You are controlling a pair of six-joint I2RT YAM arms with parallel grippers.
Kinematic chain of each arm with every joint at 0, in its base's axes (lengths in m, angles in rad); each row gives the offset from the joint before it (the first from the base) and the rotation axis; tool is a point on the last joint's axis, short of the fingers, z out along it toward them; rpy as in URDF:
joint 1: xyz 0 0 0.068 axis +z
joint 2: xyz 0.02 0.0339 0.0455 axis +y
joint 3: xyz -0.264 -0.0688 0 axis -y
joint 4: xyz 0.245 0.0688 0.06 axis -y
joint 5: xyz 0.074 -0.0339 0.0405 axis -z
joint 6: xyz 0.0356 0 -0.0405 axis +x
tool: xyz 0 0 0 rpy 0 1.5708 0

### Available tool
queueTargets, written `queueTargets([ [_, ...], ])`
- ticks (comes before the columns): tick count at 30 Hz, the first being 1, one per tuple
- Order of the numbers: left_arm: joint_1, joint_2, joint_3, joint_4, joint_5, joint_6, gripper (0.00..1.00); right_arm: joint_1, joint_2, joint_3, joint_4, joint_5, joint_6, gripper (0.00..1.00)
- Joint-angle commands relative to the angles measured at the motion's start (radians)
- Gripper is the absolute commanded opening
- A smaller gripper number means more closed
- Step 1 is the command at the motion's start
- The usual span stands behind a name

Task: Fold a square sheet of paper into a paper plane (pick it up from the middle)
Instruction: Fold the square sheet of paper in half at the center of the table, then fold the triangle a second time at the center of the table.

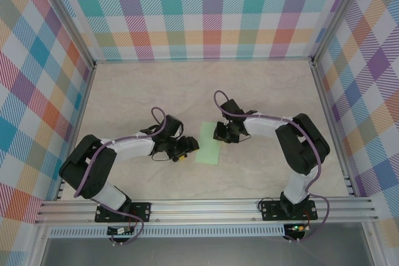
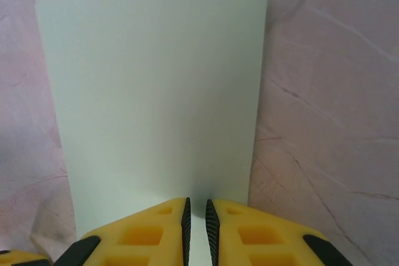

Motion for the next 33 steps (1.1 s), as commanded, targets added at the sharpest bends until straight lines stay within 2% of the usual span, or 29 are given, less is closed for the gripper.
queueTargets([
  [1,-0.013,-0.027,-0.019,0.004,0.062,-0.019,0.65,-0.020,0.037,-0.062,-0.012,-0.005,0.055,0.19],
  [10,-0.037,0.006,-0.013,0.049,0.116,-0.033,0.67,-0.037,0.055,-0.085,-0.008,-0.034,0.067,0.19],
  [20,-0.048,0.053,0.012,0.053,0.117,-0.029,0.62,-0.037,0.058,-0.086,-0.009,-0.036,0.060,0.18],
  [24,-0.053,0.059,0.015,0.067,0.127,-0.031,0.57,-0.038,0.063,-0.088,-0.007,-0.039,0.060,0.18],
  [27,-0.053,0.058,0.017,0.069,0.128,-0.030,0.47,-0.038,0.066,-0.089,-0.007,-0.040,0.062,0.18],
  [33,-0.054,0.060,0.019,0.079,0.137,-0.028,0.45,-0.038,0.070,-0.088,-0.004,-0.042,0.062,0.18],
])
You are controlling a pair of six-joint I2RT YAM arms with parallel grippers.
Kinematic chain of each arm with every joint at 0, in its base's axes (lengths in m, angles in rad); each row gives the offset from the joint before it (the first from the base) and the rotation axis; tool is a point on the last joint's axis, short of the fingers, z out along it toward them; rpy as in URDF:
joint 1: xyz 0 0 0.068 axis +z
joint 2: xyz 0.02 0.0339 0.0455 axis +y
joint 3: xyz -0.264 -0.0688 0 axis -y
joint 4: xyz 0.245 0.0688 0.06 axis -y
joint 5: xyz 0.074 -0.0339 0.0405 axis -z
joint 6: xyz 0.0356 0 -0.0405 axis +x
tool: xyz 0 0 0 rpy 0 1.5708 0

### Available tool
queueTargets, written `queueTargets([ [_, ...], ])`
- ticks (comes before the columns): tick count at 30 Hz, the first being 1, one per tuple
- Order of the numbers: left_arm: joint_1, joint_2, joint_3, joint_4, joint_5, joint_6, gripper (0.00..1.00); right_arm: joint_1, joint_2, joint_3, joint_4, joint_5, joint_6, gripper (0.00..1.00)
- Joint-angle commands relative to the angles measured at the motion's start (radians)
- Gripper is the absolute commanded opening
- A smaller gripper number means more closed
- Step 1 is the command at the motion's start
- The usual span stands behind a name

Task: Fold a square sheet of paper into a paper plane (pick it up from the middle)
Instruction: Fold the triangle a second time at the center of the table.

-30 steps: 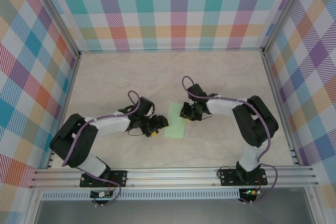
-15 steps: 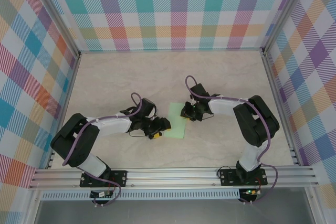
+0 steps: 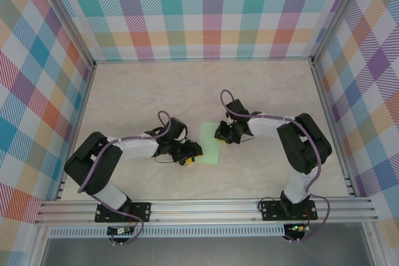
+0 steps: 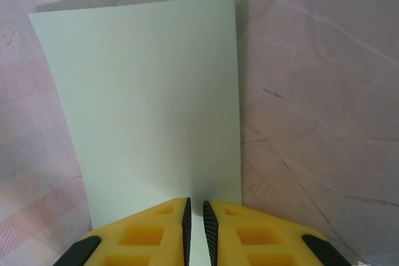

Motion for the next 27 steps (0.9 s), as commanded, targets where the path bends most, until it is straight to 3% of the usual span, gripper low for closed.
queueTargets([
  [1,-0.010,0.010,0.023,0.026,0.028,0.001,0.44,-0.001,0.072,-0.046,-0.069,0.055,0.009,0.18],
  [9,-0.009,-0.029,0.025,0.053,0.034,0.007,0.38,-0.001,0.075,-0.042,-0.076,0.054,0.005,0.18],
  [16,-0.010,-0.054,0.021,0.114,0.052,0.017,0.40,-0.001,0.080,-0.041,-0.081,0.051,0.000,0.18],
  [27,-0.010,0.010,0.090,0.110,-0.039,0.091,0.42,-0.001,0.087,-0.041,-0.075,0.043,-0.001,0.18],
])
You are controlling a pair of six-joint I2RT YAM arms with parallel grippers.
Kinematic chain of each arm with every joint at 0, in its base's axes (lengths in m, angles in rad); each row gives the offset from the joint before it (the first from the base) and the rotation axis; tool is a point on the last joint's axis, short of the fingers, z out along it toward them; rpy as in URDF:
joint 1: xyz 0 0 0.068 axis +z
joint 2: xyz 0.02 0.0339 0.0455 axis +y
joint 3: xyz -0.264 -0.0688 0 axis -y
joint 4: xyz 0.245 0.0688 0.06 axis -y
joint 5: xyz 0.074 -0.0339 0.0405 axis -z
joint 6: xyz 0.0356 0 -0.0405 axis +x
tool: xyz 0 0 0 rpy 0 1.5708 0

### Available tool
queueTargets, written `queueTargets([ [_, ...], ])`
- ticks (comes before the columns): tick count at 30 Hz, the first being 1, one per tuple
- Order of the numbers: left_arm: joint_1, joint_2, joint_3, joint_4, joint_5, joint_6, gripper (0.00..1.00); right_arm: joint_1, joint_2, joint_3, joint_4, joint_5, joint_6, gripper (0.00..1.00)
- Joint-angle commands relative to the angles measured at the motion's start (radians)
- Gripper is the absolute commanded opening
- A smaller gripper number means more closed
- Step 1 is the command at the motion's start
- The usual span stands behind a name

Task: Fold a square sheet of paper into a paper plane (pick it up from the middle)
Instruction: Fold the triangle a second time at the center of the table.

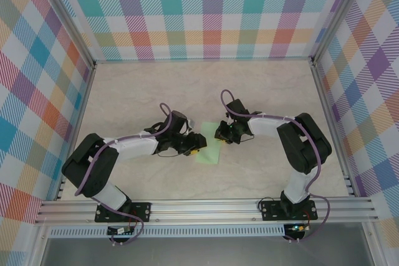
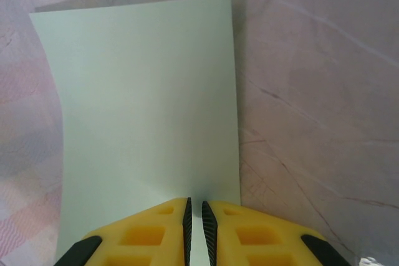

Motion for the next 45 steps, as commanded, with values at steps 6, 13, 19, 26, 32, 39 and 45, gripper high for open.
queueTargets([
  [6,-0.009,0.057,0.012,0.043,0.030,0.010,0.40,0.005,0.076,-0.044,-0.077,0.054,-0.001,0.18],
  [13,-0.016,0.029,-0.021,0.093,0.072,-0.007,0.41,0.005,0.068,-0.048,-0.079,0.045,-0.001,0.18],
  [19,-0.017,0.089,-0.005,0.143,0.074,-0.027,0.40,0.005,0.016,-0.045,-0.072,0.012,-0.015,0.19],
  [26,-0.016,0.119,0.012,0.145,0.043,-0.033,0.38,-0.003,-0.125,-0.012,-0.083,-0.068,-0.073,0.25],
  [32,-0.017,0.135,0.014,0.170,0.043,-0.050,0.37,-0.006,-0.222,-0.058,-0.090,-0.106,-0.105,0.31],
  [39,-0.017,0.138,0.015,0.150,0.011,-0.054,0.31,-0.005,-0.278,-0.165,-0.015,-0.224,-0.110,0.34],
  [45,-0.017,0.137,0.011,0.142,-0.003,-0.054,0.26,0.008,-0.282,-0.221,0.075,-0.308,-0.086,0.38],
])
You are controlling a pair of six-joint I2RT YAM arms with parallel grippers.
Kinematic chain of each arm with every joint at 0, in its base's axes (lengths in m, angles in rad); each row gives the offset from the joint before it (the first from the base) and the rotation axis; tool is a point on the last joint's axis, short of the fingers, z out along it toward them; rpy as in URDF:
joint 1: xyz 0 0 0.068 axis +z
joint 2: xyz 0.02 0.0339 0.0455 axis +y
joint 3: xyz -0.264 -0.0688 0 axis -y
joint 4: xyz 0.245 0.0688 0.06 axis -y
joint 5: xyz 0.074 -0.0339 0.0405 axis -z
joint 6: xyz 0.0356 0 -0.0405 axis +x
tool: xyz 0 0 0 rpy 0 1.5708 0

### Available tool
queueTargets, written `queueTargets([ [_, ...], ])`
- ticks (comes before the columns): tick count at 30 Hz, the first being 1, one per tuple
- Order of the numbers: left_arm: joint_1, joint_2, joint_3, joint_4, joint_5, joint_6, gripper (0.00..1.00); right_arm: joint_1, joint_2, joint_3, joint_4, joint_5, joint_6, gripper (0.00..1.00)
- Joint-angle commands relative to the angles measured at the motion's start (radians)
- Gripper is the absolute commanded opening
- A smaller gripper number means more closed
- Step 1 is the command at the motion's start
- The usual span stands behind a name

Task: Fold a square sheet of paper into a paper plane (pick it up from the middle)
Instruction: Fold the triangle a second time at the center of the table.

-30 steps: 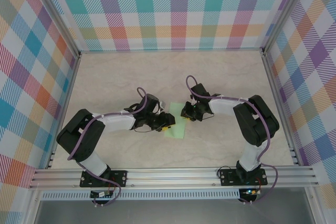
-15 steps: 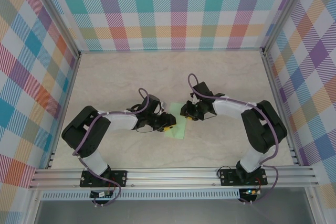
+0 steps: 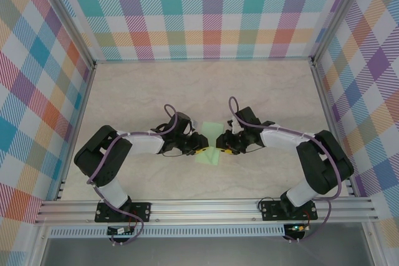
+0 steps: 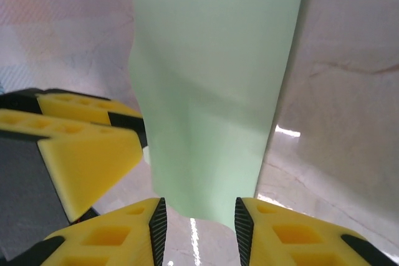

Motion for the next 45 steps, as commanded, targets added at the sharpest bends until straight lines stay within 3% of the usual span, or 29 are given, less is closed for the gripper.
queueTargets([
  [1,-0.012,0.014,0.016,0.000,-0.018,-0.001,0.26,0.011,-0.025,-0.022,0.082,-0.083,0.002,0.38],
  [7,-0.012,0.015,0.018,0.001,-0.017,-0.001,0.24,0.031,0.016,0.000,0.096,-0.086,-0.002,0.38],
  [18,-0.012,0.009,0.013,0.000,-0.015,0.000,0.21,0.037,0.085,0.041,0.134,-0.100,-0.015,0.28],
  [27,-0.012,0.003,0.019,0.004,0.003,0.000,0.21,0.037,0.117,0.064,0.086,0.012,-0.031,0.10],
  [34,-0.014,0.001,0.037,0.018,0.043,0.006,0.22,0.037,0.117,0.063,0.039,0.120,-0.050,0.08],
  [45,-0.022,0.034,0.069,0.032,0.060,0.012,0.21,0.037,0.131,0.081,0.024,0.157,-0.066,0.08],
])
